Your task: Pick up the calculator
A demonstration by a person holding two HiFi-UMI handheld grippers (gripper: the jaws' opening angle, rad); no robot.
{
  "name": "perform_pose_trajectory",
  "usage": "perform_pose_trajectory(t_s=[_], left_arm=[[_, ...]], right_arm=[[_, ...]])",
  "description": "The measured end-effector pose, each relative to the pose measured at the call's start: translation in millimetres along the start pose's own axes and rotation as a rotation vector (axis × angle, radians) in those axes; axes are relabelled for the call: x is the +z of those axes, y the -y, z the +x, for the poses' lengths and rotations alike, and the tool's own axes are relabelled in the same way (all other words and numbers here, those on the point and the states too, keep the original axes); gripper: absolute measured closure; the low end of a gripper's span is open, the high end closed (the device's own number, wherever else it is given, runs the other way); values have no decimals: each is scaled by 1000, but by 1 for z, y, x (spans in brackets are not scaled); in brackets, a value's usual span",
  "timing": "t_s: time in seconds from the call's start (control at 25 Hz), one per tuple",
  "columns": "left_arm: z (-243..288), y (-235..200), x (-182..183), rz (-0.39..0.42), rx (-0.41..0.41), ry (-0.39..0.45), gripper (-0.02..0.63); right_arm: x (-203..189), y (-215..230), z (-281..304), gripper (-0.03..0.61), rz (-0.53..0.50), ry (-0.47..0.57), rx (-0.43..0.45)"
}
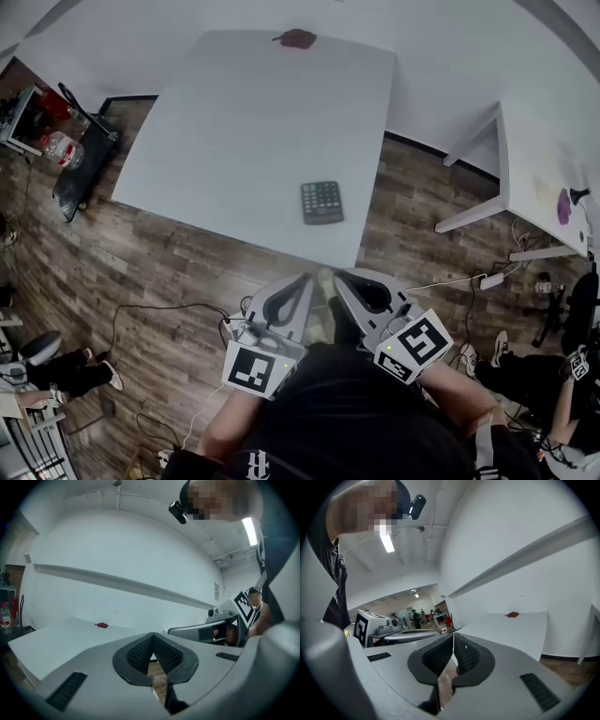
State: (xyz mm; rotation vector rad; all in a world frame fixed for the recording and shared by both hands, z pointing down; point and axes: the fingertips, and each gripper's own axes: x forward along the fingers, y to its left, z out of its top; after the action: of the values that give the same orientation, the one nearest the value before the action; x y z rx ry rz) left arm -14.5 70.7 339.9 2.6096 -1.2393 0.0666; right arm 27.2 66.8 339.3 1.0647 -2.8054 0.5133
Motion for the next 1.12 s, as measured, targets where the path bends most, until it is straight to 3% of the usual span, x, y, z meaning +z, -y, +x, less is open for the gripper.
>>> perform_pose_trajectory(t_s=[0.68, 0.84, 1.12], left_arm=[[85, -52, -59, -71, 65, -130, 609], [91, -62, -62, -83, 83, -154, 609], [97, -74, -70, -92, 125, -211, 609]], right_arm=[[-70, 101, 57, 565, 156, -197, -31], [-113, 134, 67, 563, 293, -270, -64], [-184, 186, 71, 560, 659, -389, -145]])
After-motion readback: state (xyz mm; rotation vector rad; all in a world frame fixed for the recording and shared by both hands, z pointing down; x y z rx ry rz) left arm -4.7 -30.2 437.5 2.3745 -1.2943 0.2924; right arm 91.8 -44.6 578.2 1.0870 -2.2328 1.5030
